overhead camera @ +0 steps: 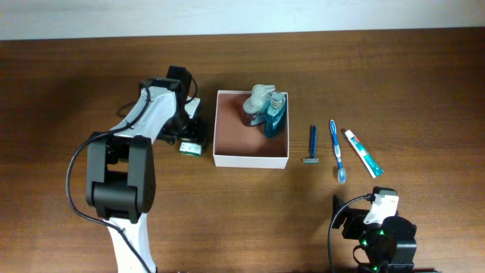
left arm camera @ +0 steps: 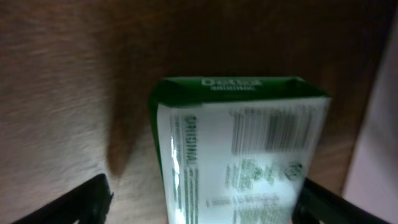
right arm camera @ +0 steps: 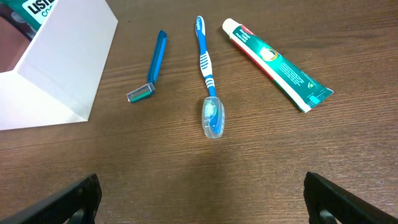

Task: Pack container
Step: 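Grasp the green-and-white soap bar box with the left gripper, then lower the soap bar box into the front of the box and release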

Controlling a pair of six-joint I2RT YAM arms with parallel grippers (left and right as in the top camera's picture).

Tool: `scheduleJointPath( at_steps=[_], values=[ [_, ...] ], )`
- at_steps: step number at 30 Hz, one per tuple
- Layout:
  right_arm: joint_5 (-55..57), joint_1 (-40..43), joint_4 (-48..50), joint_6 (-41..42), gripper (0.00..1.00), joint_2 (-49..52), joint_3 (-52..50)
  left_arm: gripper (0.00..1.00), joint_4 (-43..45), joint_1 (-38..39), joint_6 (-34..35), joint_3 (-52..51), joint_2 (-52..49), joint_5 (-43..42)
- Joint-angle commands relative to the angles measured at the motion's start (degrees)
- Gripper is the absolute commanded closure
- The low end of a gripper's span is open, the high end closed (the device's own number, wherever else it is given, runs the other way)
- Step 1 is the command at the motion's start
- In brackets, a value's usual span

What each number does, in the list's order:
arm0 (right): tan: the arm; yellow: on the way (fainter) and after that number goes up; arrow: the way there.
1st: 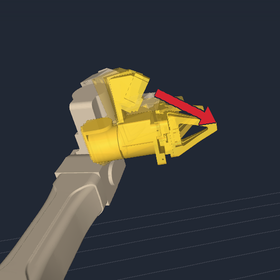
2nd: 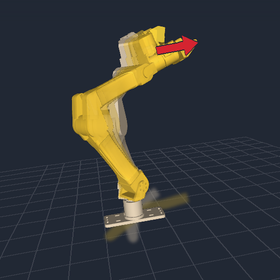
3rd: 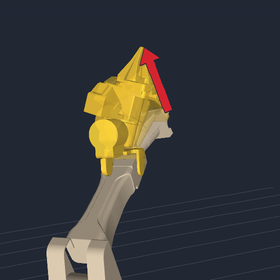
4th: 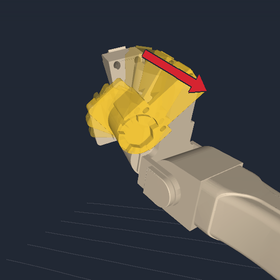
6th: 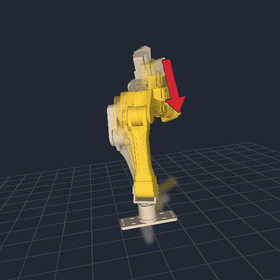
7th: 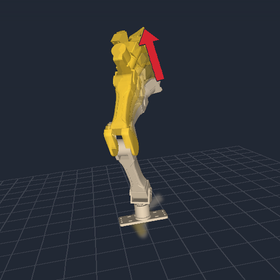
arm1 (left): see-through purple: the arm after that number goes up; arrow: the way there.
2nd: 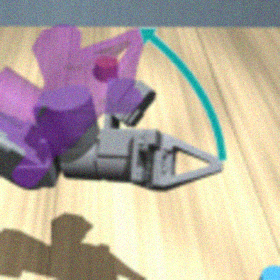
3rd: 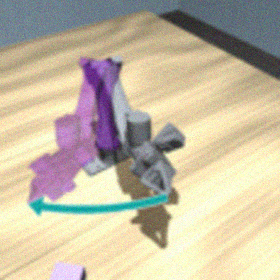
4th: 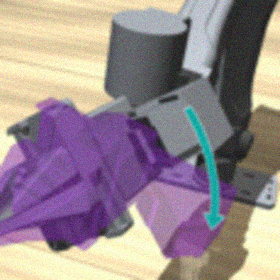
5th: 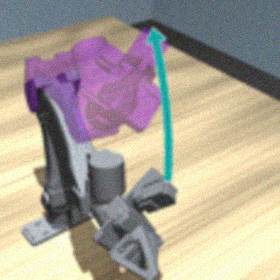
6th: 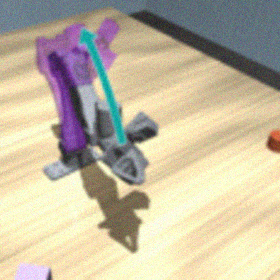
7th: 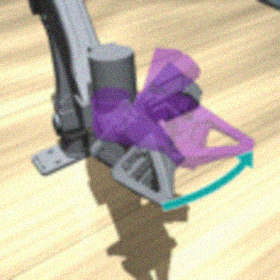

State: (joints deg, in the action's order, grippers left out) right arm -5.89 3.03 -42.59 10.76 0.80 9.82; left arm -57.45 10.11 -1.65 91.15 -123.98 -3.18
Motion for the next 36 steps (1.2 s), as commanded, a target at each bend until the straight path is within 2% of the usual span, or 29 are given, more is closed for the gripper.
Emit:
scheduleJointPath(
  at_steps=[1, 3, 4, 9, 12, 14, 19, 23, 25, 27, 30, 36],
  values=[
    [0.5, 0.4, 0.0, 0.5, 0.01, -0.4, -0.4, 0.21, 1.0, 0.0, -1.2, -1.3, 0.7, 0.0],
    [0.5, 0.4, 0.0, 0.5, 0.01, -0.4, -0.4, 0.33, 1.3, 0.0, -1.2, -1.3, 0.7, 0.0],
    [0.5, 0.4, 0.0, 0.5, 0.01, -0.4, -0.4, 0.34, 1.3, 0.0, -1.2, -1.3, 0.7, 0.0],
    [0.5, 0.4, 0.0, 0.5, 0.01, -0.4, -0.4, 0.51, 0.8, 0.0, -3.2, -1.2, 0.7, 0.0],
    [0.5, 0.4, 0.0, 0.5, 0.01, -0.4, -0.4, 0.6, -2.1, -0.3, -3.1, 0.9, 0.8, 1.0],
    [0.5, 0.4, 0.0, 0.5, 0.01, -0.4, -0.4, 0.66, -7.6, -0.5, -3.1, 6.1, 1.3, 2.1],
    [0.5, 0.4, 0.0, 0.5, 0.01, -0.4, -0.4, 0.72, -19.4, -0.6, -2.8, 20.9, 2.8, 2.1],
    [0.5, 0.4, 0.0, 0.5, 0.01, -0.4, -0.4, 0.75, -27.3, 1.0, 0.2, 32.6, 3.7, 1.7],
    [0.5, 0.4, 0.0, 0.5, 0.01, -0.4, -0.4, 0.75, -27.8, 2.4, 1.4, 35.0, 3.9, -0.1],
    [0.5, 0.4, 0.0, 0.5, 0.01, -0.4, -0.4, 0.7, -26.0, 4.0, 3.5, 35.3, 3.9, -2.6],
    [0.5, 0.4, 0.0, 0.5, 0.01, -0.4, -0.4, 0.7, -23.8, 6.2, 6.6, 34.4, 2.6, -3.6],
    [0.5, 0.4, 0.0, 0.5, 0.01, -0.4, -0.4, 0.7, -20.9, 10.2, 8.6, 32.7, -0.8, -6.4]
  ],
)
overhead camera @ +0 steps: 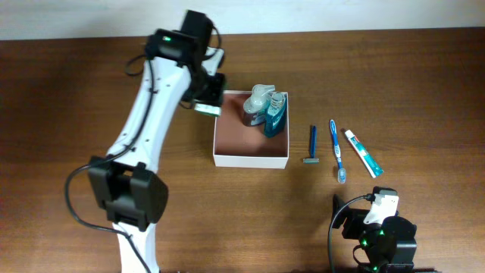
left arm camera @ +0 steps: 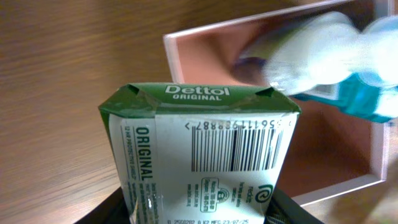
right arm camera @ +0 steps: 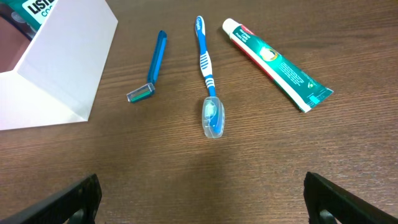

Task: Pack container
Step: 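Lower the soap bar box into the front of the box and release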

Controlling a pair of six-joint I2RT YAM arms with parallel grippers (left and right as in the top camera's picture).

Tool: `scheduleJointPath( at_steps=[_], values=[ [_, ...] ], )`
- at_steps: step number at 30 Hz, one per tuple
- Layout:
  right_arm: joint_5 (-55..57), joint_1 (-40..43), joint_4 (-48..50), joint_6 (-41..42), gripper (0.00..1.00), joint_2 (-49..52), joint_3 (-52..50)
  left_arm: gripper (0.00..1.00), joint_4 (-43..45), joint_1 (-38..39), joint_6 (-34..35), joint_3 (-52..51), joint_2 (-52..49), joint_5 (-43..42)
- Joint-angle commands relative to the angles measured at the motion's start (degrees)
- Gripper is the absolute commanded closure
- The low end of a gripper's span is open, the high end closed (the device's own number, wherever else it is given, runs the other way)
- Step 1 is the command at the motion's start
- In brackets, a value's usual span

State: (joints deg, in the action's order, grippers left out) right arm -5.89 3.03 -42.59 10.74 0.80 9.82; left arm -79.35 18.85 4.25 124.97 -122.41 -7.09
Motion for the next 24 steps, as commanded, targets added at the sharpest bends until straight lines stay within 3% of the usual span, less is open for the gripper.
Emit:
scheduleJointPath(
  at_steps=[1, 5, 7, 10, 11, 13, 19, 24],
  values=[
    [0.5, 0.4, 0.0, 0.5, 0.01, -0.4, -0.4, 0.7, 1.7, 2.3, 3.8, -1.4, -3.2, -2.3],
    [0.5, 0.4, 0.0, 0.5, 0.01, -0.4, -0.4, 0.69, 4.1, 3.3, 6.4, -2.7, -5.8, -1.9],
    [0.5, 0.4, 0.0, 0.5, 0.01, -0.4, -0.4, 0.62, 4.9, 3.3, 6.9, -2.7, -7.1, -1.9],
    [0.5, 0.4, 0.0, 0.5, 0.01, -0.4, -0.4, 0.34, 5.7, 3.3, 6.9, -2.7, -8.1, -2.1],
    [0.5, 0.4, 0.0, 0.5, 0.01, -0.4, -0.4, 0.19, 5.7, 3.3, 6.9, -2.7, -8.1, -2.1],
    [0.5, 0.4, 0.0, 0.5, 0.01, -0.4, -0.4, 0.0, 3.8, 3.1, 6.8, -0.8, -7.7, -2.1],
    [0.5, 0.4, 0.0, 0.5, 0.01, -0.4, -0.4, 0.0, -5.5, 1.4, 6.3, 11.6, -6.9, -1.5],
    [0.5, 0.4, 0.0, 0.5, 0.01, -0.4, -0.4, 0.01, -17.4, -1.0, 5.1, 27.7, -5.4, 6.6]
  ],
)
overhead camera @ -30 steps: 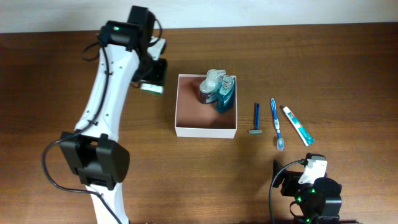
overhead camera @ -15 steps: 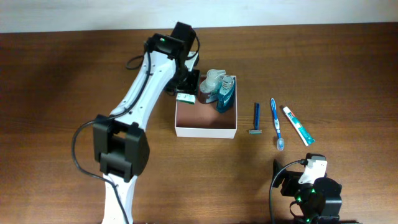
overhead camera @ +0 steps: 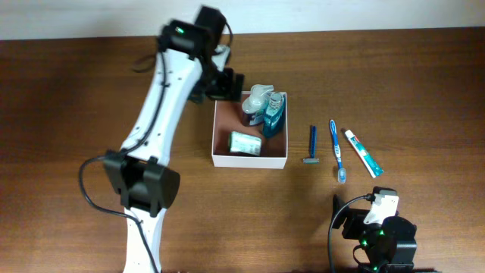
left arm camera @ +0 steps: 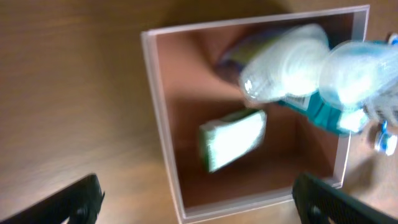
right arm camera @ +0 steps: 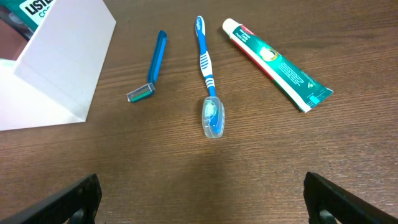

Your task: Pack container

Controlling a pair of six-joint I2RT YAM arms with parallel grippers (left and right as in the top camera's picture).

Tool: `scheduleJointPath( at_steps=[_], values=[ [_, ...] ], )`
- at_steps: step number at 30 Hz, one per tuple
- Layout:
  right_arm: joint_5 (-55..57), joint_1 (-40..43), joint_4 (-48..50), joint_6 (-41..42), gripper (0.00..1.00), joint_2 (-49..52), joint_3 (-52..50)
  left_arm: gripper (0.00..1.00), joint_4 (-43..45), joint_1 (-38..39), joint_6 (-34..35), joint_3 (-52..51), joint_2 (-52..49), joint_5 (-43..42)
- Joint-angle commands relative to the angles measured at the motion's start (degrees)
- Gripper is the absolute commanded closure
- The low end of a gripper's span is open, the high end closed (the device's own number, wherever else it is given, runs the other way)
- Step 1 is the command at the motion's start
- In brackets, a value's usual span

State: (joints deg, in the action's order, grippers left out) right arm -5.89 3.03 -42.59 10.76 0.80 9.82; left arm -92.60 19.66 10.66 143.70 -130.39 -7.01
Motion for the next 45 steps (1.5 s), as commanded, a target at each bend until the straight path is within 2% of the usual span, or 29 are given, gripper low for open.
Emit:
scheduleJointPath(
  at_steps=[1, 7, 9, 11, 13, 17, 20, 24, 26, 30, 33, 35, 36, 41, 45],
  values=[
    [0.5, 0.4, 0.0, 0.5, 0.01, -0.4, -0.4, 0.01, -4.1, -2.2, -3.2, 10.3, 3.3, 6.8],
    [0.5, 0.4, 0.0, 0.5, 0.01, -0.4, -0.4, 0.01, -4.1, -4.4, -5.2, 10.9, 15.4, 11.1],
    [1.0, 0.4, 0.3, 0.3, 0.01, -0.4, -0.4, 0.01, -4.1, -5.8, -6.7, 10.9, 21.2, 14.9],
    [2.0, 0.4, 1.8, 0.3, 0.01, -0.4, -0.4, 0.01, -4.1, -7.1, -6.7, 10.9, 25.1, 18.1],
    [0.8, 0.4, 7.8, 1.0, 0.01, -0.4, -0.4, 0.01, -4.1, -8.5, -6.7, 10.9, 29.2, 20.1],
    [-18.1, 0.4, 19.6, 17.0, 0.01, -0.4, -0.4, 0.0, -4.1, -11.7, -7.1, 10.9, 38.5, 20.2],
    [-22.4, 0.4, 25.7, 19.1, 0.01, -0.2, -0.3, 0.01, -4.1, -11.7, -7.1, 10.9, 41.8, 20.1],
    [-23.3, 0.4, 25.9, 19.1, 0.01, 2.9, 3.4, 0.01, -4.1, -11.7, -7.1, 10.9, 44.9, 20.1],
    [-23.5, 0.4, 24.0, 18.3, 0.01, 7.3, 7.2, 0.01, -4.1, -11.7, -7.1, 10.9, 45.9, 20.1],
    [-23.0, 0.4, 18.3, 7.9, 0.01, 22.9, 19.3, 0.01, -4.1, -11.7, -7.1, 10.9, 47.9, 20.1],
    [-20.6, 0.3, 12.0, 4.5, 0.01, 35.0, 29.0, 0.01, -4.1, -11.7, -7.1, 10.9, 48.8, 20.1],
    [-18.9, 0.3, 5.9, 3.1, 0.01, 43.7, 36.5, 0.01, -4.1, -11.7, -7.1, 10.9, 49.1, 20.1],
    [-17.7, 0.3, -0.2, 2.7, 0.01, 51.8, 43.4, 0.01, -4.1, -11.7, -7.1, 10.9, 49.3, 20.1],
    [-11.3, -3.0, -13.7, 2.7, 0.01, 72.0, 58.9, 0.01, -4.1, -11.7, -7.1, 10.9, 49.4, 20.1],
    [-2.6, -8.8, -13.7, 1.0, 0.01, 86.3, 65.1, 0.01, -4.1, -11.7, -7.1, 10.9, 49.4, 20.1]
  ],
)
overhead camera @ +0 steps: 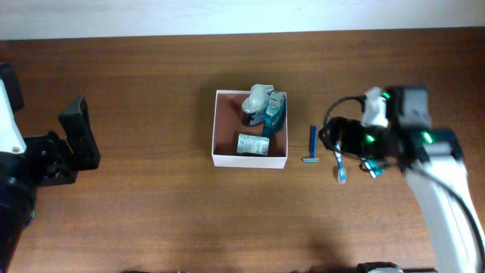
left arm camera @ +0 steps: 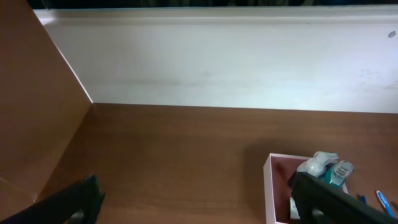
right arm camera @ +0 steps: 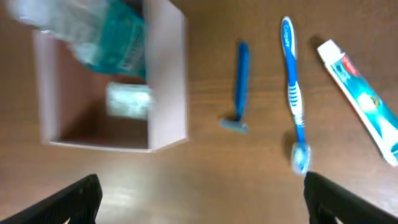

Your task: Pack container

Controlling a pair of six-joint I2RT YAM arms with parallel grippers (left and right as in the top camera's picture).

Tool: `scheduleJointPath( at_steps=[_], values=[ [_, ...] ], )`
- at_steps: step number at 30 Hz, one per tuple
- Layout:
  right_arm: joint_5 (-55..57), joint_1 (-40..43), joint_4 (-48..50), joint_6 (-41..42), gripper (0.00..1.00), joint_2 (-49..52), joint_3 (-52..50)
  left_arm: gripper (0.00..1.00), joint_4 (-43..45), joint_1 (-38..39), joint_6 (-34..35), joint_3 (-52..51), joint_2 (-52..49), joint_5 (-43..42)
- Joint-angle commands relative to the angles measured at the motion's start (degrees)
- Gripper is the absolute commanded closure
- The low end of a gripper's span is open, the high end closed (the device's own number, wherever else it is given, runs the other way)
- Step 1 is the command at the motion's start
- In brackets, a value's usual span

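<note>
The white box (overhead camera: 250, 161) with a pink floor stands mid-table. It holds a green-and-white soap carton (overhead camera: 251, 145) lying flat and two bottles (overhead camera: 265, 106) at the back. Right of it lie a blue razor (right arm camera: 239, 87), a blue toothbrush (right arm camera: 293, 99) and a toothpaste tube (right arm camera: 357, 99). My right gripper (overhead camera: 342, 141) hovers open over the toothbrush and razor with nothing between its fingers. Far off at the table's left, my left gripper (overhead camera: 79, 141) is open and empty. In its view the box (left arm camera: 270, 186) is small and distant.
A pale wall (left arm camera: 217, 56) runs along the back edge of the brown table (overhead camera: 151, 212). The right arm's body (overhead camera: 424, 144) covers part of the toothpaste in the overhead view.
My left arm has gone from above the box to the far left of the table. My right arm has left the front right edge and now hangs over the razor and toothbrush.
My left gripper was around the soap carton on the table left of the box. Then it held the carton at the box's back left corner. Then the carton lay inside and the gripper stood open above. Now both grippers are open, the right one over the toiletries.
</note>
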State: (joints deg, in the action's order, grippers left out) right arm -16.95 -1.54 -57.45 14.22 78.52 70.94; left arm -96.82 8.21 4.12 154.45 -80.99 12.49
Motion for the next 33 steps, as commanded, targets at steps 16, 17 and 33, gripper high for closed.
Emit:
scheduleJointPath(
  at_steps=[16, 17, 33],
  values=[
    [11.9, -5.9, 14.9, -0.8, 0.39, 33.4, 4.1, 0.01, 0.1, -0.2, -0.5, 0.1, 0.1, 0.6],
    [13.2, -5.9, 14.8, 0.4, 0.39, 34.4, 4.1, 0.01, 0.1, -0.2, -0.5, 0.1, 0.1, 0.6],
    [17.1, -6.0, 8.0, 1.3, 0.96, 36.9, 4.2, 0.01, 0.1, -0.2, -0.5, 0.1, 0.1, 0.6]
  ],
)
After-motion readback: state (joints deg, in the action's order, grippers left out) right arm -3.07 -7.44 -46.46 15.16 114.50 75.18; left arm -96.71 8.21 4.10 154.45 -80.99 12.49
